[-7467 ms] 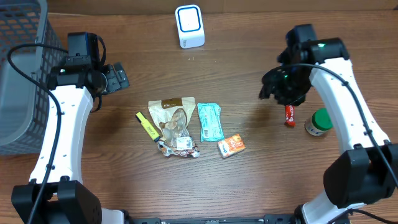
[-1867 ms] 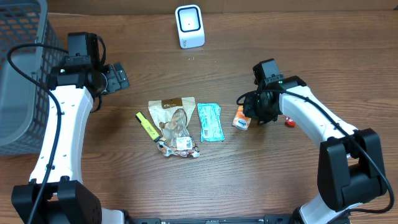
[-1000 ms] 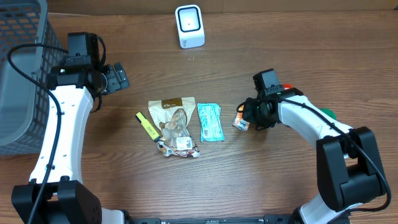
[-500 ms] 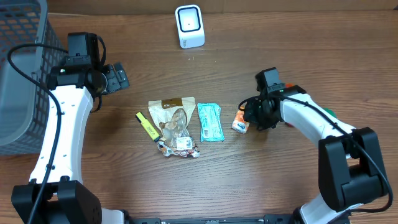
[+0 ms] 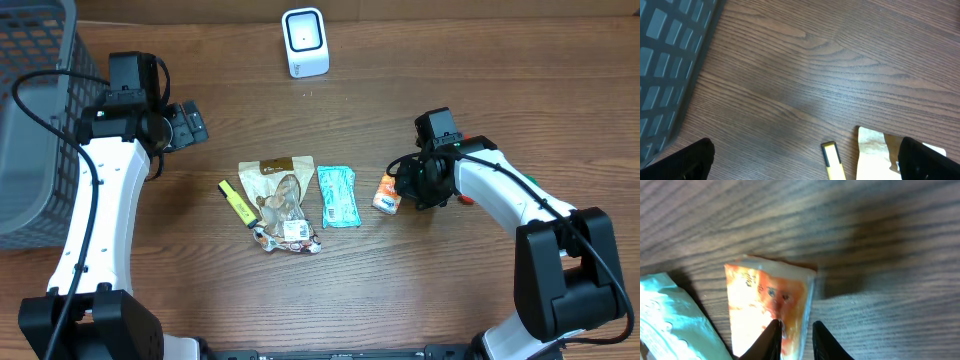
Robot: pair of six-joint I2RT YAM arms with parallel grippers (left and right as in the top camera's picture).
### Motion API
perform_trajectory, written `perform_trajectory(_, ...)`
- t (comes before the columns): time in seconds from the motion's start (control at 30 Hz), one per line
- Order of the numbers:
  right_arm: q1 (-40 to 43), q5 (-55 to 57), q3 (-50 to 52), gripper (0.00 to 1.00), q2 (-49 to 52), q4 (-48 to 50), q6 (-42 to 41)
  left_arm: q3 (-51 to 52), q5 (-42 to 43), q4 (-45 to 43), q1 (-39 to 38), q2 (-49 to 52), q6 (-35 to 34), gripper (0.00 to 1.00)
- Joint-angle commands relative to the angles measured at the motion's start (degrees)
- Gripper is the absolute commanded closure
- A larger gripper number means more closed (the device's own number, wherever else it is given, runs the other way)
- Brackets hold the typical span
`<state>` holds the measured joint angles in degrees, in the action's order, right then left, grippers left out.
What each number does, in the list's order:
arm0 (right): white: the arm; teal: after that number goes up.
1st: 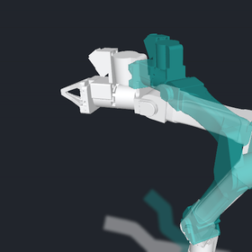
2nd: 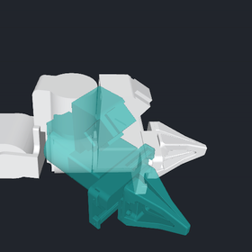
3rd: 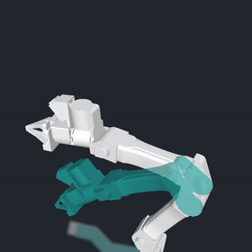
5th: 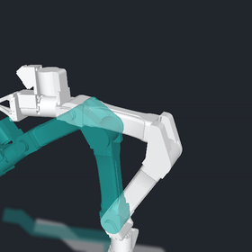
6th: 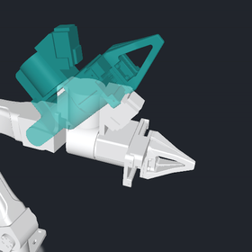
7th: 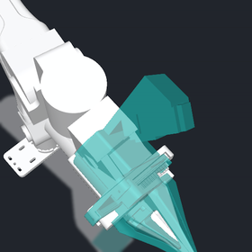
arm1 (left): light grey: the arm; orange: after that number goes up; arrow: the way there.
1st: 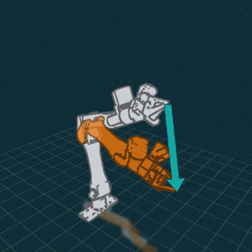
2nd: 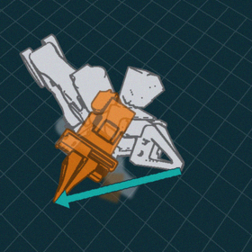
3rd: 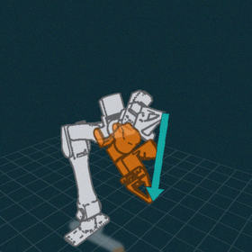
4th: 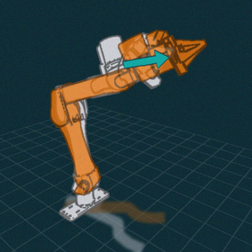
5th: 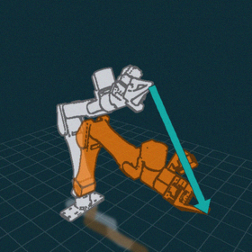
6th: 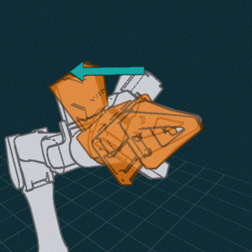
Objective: Scan the item barcode
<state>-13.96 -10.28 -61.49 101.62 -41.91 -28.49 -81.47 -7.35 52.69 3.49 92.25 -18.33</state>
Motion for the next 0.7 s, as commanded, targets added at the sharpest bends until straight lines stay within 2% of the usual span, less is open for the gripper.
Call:
perform_trajectory(0.0,0.1,-0.3,1.5,0.78,-1.6,2.5,0.2,-0.7,-0.5,0.0,-0.1,-0.7,-0.5,0.00)
perform_trajectory(0.13,0.1,-0.3,5.2,0.79,-1.6,8.1,0.0,-0.7,-0.5,0.0,-0.1,-0.7,-0.5,0.00)
perform_trajectory(0.2,0.1,-0.3,7.6,0.87,-1.6,11.3,-0.2,-0.7,-0.5,0.0,-0.3,-0.7,-0.5,0.00)
perform_trajectory(0.33,0.1,-0.3,8.7,0.87,-1.6,12.0,-1.6,-0.7,-0.5,0.0,-0.3,-0.7,-0.5,0.00)
perform_trajectory(0.37,0.1,-0.3,8.7,0.86,-1.6,12.0,-1.6,-0.7,-0.5,0.0,-0.3,-0.7,-0.5,0.00)
perform_trajectory(0.4,0.1,-0.3,8.7,0.80,-1.6,12.1,-1.6,-0.7,-0.5,0.0,-0.3,-0.7,-0.5,0.00)
perform_trajectory(0.43,0.1,-0.3,8.7,0.69,-1.6,12.0,-1.5,-0.7,-0.5,0.0,-0.3,-0.7,-0.5,0.00)
perform_trajectory(0.47,0.1,-0.3,8.7,0.66,-1.6,11.9,-1.5,-0.7,-0.5,0.0,-0.3,-0.7,-0.5,0.00)
perform_trajectory(0.67,0.2,-3.0,8.2,0.66,-1.7,11.8,-1.6,-0.7,-0.5,0.0,-0.3,-0.7,-0.5,0.00)
